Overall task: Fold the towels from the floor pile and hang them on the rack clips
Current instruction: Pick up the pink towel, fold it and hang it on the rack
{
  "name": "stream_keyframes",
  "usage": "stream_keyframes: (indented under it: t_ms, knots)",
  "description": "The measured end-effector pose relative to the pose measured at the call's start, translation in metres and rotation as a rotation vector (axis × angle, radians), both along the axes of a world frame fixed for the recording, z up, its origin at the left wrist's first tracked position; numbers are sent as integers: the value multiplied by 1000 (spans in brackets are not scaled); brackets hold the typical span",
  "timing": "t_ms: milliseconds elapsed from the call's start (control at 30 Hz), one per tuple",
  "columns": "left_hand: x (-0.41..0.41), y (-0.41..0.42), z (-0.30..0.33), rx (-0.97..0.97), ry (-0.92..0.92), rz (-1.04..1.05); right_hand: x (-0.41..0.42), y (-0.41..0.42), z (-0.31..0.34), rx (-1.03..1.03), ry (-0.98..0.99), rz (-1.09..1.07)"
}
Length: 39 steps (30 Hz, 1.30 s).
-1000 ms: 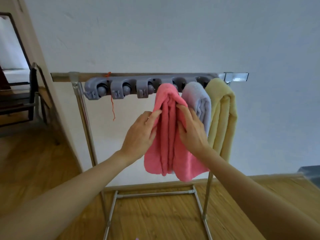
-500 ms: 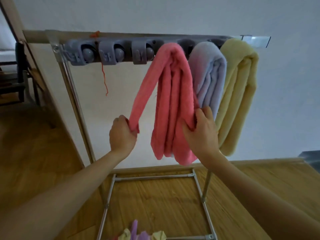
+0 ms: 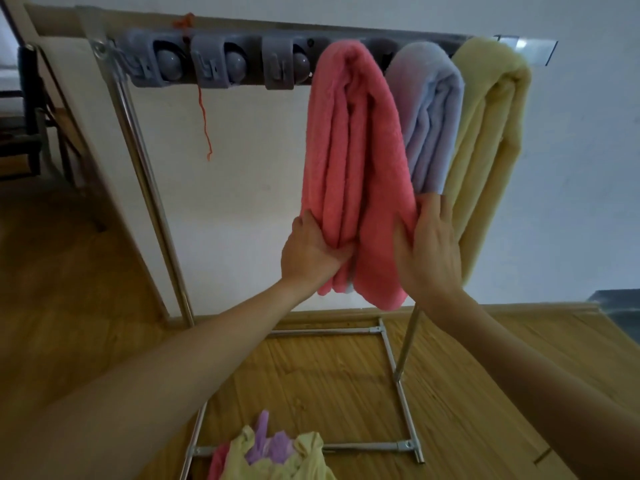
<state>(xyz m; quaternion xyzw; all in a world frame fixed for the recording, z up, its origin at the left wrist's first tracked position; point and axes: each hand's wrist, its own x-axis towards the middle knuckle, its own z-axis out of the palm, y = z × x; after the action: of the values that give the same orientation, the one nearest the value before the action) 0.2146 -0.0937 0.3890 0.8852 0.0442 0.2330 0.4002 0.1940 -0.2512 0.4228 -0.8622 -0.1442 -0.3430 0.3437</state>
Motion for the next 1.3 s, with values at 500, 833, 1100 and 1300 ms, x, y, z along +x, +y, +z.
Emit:
stream_keyframes:
  t_ms: [500,833,1100,1300]
  knots:
    - [-22,85,16,189,-185,170,-25,58,-16,139,79,288]
    - [-12,88,8,325,-244,128,14,84,-19,-118,204,52]
    - [-11,49,-20,186,-206,-67,20,65,-46,17,335,204]
    - [-37,77,-90,207,127,-230,16,43,-124,-165,287,201]
